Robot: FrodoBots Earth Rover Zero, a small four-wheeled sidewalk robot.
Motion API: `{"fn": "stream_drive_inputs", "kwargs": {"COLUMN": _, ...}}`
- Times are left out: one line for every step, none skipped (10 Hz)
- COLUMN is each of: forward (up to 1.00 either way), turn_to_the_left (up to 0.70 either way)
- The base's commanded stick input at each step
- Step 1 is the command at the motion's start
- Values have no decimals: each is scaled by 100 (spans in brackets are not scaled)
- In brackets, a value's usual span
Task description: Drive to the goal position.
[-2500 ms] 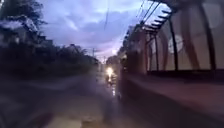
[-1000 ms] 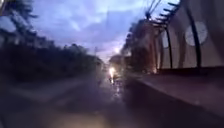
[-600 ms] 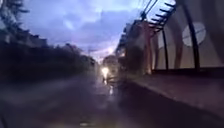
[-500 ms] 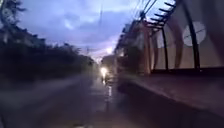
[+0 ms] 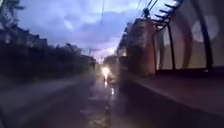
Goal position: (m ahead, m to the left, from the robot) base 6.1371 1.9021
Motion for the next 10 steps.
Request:
{"fn": "stream_drive_inputs", "kwargs": {"forward": 70, "turn_to_the_left": 0}}
{"fn": "stream_drive_inputs", "kwargs": {"forward": 70, "turn_to_the_left": 0}}
{"fn": "stream_drive_inputs", "kwargs": {"forward": 70, "turn_to_the_left": 0}}
{"fn": "stream_drive_inputs", "kwargs": {"forward": 70, "turn_to_the_left": 0}}
{"fn": "stream_drive_inputs", "kwargs": {"forward": 70, "turn_to_the_left": 0}}
{"fn": "stream_drive_inputs", "kwargs": {"forward": 70, "turn_to_the_left": 0}}
{"fn": "stream_drive_inputs", "kwargs": {"forward": 70, "turn_to_the_left": 0}}
{"fn": "stream_drive_inputs", "kwargs": {"forward": 70, "turn_to_the_left": 0}}
{"fn": "stream_drive_inputs", "kwargs": {"forward": 70, "turn_to_the_left": 0}}
{"fn": "stream_drive_inputs", "kwargs": {"forward": 70, "turn_to_the_left": 0}}
